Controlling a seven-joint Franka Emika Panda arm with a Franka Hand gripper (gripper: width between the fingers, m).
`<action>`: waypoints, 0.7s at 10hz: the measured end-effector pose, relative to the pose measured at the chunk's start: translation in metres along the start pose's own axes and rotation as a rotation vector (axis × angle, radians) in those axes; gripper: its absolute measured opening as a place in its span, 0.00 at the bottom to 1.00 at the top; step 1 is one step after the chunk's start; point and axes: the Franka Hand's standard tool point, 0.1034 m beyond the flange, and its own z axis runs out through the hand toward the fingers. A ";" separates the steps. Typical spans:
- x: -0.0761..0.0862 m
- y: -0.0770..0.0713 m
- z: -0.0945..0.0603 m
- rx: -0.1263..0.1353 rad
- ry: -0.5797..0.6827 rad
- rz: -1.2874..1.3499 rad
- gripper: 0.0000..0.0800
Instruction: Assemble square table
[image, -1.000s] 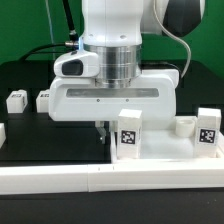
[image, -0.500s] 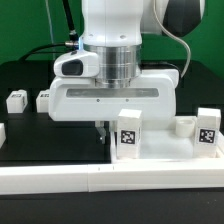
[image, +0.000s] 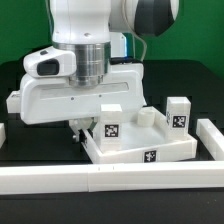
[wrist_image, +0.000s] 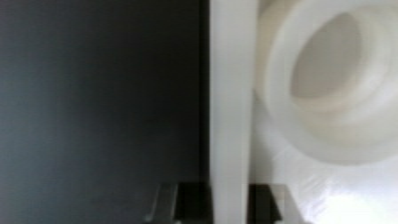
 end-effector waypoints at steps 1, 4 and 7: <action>-0.001 0.001 0.000 -0.002 -0.002 -0.042 0.07; 0.008 0.008 -0.001 -0.031 0.001 -0.241 0.07; 0.011 0.015 -0.004 -0.097 0.034 -0.434 0.08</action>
Offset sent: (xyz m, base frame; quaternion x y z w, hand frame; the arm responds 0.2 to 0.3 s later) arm 0.0287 0.0060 -0.0149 -0.0040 0.0022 -0.1944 0.9809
